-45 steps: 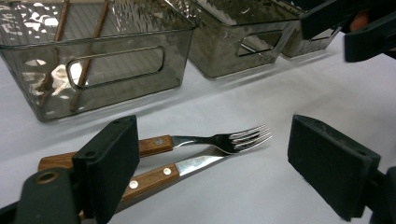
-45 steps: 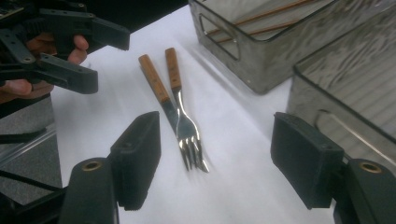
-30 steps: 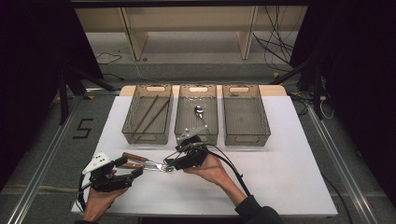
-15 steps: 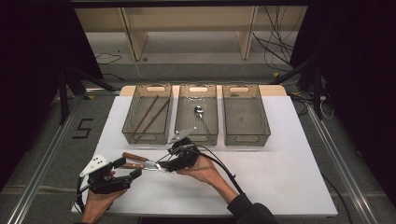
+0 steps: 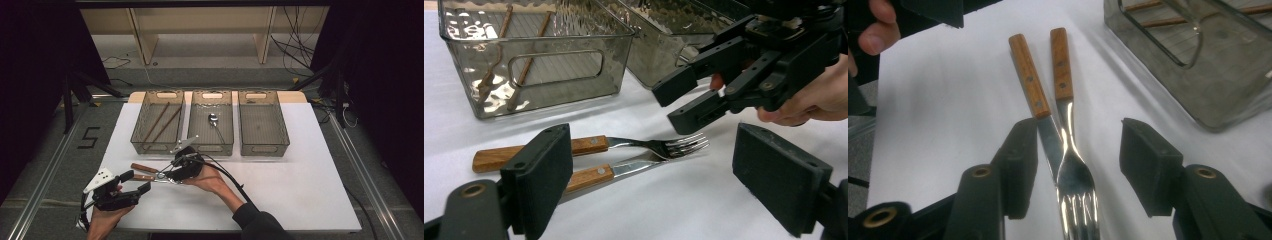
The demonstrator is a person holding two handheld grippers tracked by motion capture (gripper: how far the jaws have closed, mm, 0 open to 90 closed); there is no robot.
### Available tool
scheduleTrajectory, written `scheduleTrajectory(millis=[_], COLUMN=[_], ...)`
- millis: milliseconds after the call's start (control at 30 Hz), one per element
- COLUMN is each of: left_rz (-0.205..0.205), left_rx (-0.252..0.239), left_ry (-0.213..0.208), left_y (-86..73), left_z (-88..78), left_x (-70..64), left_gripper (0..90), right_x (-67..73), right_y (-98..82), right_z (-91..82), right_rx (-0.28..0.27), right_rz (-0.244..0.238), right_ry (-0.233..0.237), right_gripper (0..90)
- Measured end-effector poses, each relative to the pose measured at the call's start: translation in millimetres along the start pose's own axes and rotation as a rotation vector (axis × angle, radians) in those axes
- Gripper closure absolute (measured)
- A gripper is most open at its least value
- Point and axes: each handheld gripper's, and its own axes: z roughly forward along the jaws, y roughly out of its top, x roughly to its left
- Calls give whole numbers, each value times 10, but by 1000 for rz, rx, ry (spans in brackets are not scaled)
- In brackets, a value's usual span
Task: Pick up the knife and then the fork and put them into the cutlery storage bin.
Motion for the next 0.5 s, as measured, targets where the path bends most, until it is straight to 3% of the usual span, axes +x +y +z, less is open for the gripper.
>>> scheduleTrajectory(millis=[500], left_rz=[-1], left_rx=[9], left_ry=[-10], left_y=[-15], left_z=[17], left_x=[-7], left_gripper=[159], right_x=[14], right_y=[38], right_z=[284], right_rx=[69], right_rz=[-11], right_ry=[15], right_gripper=[643])
